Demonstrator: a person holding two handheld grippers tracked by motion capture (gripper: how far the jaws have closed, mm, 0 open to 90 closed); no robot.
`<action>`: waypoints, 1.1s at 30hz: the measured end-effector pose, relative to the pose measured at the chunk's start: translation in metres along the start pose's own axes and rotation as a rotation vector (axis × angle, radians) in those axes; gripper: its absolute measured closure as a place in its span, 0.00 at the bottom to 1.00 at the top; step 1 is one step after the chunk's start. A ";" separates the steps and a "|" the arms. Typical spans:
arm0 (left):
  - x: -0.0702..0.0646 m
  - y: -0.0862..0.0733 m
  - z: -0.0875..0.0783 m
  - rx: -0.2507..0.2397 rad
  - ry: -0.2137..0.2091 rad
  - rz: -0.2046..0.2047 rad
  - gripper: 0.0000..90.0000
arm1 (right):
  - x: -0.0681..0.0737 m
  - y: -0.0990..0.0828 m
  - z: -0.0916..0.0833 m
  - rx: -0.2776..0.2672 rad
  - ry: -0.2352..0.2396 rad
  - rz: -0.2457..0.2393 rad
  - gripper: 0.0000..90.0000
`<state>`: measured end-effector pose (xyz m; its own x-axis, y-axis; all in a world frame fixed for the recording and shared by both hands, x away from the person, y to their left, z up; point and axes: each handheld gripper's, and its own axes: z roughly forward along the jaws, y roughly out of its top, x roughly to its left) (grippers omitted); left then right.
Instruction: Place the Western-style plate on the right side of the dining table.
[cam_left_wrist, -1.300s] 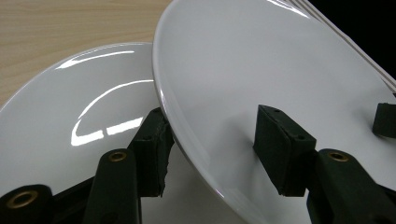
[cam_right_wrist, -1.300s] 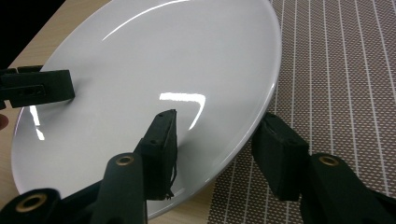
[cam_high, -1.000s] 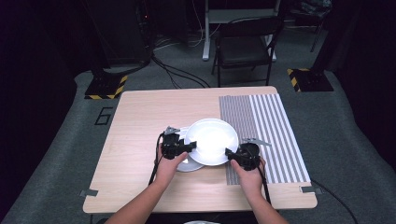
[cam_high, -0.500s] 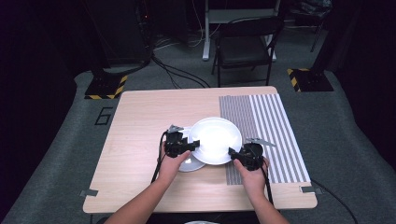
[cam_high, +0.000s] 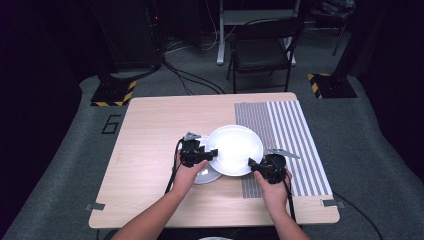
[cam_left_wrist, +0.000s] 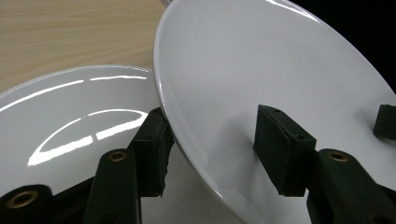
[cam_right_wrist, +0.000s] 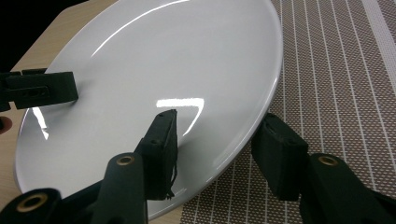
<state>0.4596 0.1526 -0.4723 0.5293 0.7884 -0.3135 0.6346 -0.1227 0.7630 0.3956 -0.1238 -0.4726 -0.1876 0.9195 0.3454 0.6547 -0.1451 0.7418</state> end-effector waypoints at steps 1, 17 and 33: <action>0.000 0.000 0.001 -0.001 0.000 0.003 0.52 | 0.000 0.000 0.000 0.000 0.000 0.000 0.56; -0.013 0.006 0.013 0.008 -0.037 0.016 0.52 | -0.010 -0.002 -0.013 -0.022 -0.027 0.032 0.56; -0.034 0.014 0.032 0.020 -0.105 0.040 0.52 | -0.026 -0.005 -0.033 -0.059 -0.081 0.071 0.56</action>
<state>0.4690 0.1043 -0.4689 0.6098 0.7154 -0.3411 0.6223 -0.1658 0.7650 0.3725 -0.1594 -0.4665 -0.0806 0.9325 0.3522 0.6199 -0.2298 0.7503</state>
